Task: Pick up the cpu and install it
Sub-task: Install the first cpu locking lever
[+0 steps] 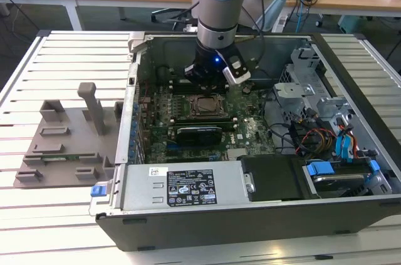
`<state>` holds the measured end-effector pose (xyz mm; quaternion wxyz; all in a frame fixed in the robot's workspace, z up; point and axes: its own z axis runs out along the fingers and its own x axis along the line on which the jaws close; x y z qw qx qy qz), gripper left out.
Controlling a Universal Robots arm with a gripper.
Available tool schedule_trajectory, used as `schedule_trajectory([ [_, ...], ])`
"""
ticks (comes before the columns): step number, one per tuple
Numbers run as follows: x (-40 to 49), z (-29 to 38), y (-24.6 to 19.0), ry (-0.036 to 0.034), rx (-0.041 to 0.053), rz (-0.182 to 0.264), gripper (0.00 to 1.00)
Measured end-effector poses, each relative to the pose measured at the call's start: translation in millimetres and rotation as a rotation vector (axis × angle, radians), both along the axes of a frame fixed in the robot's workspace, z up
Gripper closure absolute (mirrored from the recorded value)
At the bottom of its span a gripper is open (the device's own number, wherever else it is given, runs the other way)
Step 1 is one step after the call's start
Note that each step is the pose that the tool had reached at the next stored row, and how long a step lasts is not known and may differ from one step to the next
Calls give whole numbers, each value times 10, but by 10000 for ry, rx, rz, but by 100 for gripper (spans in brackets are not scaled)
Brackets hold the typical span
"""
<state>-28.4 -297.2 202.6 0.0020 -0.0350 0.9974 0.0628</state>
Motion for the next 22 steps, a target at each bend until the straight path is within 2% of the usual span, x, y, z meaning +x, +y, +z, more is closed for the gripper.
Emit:
schedule_trajectory([
  [4,13,-15,-18,2,-1,0,89],
  [12,25,-25,-7,-3,37,3,89],
  [18,24,23,-6,-12,-15,3,89],
  [20,24,24,3,-12,-91,3,89],
  [22,27,23,3,-11,-124,4,89],
])
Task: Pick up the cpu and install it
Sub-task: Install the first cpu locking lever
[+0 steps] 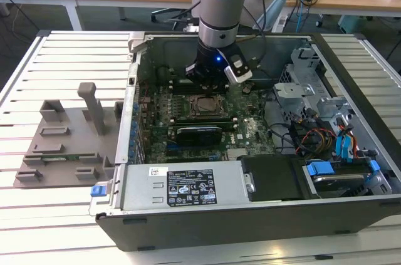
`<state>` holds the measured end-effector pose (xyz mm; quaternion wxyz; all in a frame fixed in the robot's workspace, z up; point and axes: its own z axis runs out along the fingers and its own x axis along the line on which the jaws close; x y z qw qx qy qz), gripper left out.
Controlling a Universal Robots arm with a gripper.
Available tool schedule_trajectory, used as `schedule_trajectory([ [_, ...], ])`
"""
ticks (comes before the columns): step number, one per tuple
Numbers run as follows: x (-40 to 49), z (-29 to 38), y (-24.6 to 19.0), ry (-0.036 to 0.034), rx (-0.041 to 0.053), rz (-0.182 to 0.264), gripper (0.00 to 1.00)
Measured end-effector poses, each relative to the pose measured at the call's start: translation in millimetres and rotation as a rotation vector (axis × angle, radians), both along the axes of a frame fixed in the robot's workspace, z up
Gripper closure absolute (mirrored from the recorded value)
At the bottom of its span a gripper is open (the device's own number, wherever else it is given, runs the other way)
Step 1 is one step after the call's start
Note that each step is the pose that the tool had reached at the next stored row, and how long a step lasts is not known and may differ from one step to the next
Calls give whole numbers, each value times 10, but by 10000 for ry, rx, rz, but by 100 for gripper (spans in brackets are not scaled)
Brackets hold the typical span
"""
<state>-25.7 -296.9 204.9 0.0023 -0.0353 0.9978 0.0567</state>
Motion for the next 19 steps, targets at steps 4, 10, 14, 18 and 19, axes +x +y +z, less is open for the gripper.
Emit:
schedule_trajectory([
  [4,65,-29,103,72,-197,-1,89],
  [10,67,-10,104,67,-443,-2,89],
  [14,68,-9,117,66,-460,-1,89],
  [18,70,-9,117,66,-513,-1,89],
  [19,70,-9,117,66,-536,-2,89],
])
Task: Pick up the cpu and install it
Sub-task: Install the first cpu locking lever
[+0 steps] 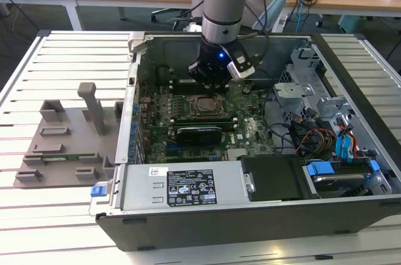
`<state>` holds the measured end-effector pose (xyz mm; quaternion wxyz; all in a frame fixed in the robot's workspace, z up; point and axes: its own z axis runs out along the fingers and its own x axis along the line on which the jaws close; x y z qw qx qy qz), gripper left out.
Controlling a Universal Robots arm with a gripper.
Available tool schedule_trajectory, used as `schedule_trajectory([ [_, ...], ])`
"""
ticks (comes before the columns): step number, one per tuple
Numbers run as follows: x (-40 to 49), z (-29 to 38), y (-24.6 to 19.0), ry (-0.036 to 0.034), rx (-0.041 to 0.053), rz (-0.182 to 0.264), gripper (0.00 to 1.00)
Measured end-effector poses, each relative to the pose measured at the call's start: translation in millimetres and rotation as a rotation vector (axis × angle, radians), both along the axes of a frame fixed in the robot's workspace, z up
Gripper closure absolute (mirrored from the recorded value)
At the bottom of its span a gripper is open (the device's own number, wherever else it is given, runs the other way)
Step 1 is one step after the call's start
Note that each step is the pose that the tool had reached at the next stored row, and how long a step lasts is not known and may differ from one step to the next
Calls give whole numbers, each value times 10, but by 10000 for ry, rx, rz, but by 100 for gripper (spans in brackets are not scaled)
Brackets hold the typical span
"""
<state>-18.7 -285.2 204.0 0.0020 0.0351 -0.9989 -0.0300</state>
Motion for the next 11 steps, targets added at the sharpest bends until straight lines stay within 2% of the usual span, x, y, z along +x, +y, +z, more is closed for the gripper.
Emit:
schedule_trajectory([
  [11,0,-3,-8,1,-59,-1,89],
])
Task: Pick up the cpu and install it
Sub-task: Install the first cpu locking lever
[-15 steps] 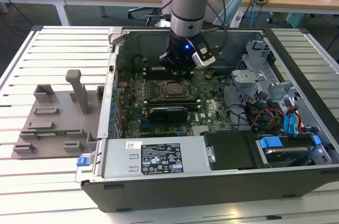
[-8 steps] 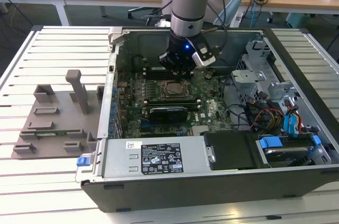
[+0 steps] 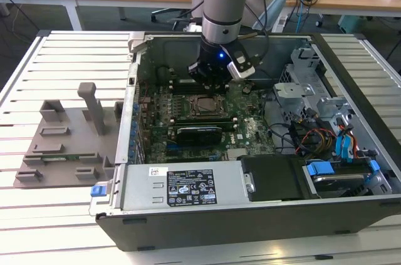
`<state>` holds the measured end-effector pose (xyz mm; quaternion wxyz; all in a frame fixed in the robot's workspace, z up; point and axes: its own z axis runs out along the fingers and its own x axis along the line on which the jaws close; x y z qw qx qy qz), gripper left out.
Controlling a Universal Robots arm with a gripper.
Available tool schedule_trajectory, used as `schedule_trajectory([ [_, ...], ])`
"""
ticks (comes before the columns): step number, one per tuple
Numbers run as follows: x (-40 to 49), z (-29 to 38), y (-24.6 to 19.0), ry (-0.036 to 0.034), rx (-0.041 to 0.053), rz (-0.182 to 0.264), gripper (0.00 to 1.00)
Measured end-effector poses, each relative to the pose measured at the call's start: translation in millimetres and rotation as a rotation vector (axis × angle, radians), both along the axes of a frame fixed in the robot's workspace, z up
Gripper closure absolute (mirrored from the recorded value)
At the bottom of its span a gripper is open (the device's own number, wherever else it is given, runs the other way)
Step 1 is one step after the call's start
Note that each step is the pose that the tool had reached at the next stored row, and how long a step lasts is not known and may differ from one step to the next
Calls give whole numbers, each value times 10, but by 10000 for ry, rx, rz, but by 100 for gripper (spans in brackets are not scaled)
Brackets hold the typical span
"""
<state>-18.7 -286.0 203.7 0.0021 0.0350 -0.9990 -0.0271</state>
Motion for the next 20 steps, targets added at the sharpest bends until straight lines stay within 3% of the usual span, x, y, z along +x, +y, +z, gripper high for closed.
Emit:
schedule_trajectory([
  [14,24,-28,0,20,-10,1,89],
  [17,24,-29,1,16,115,1,89],
  [20,24,-28,0,19,148,1,89],
])
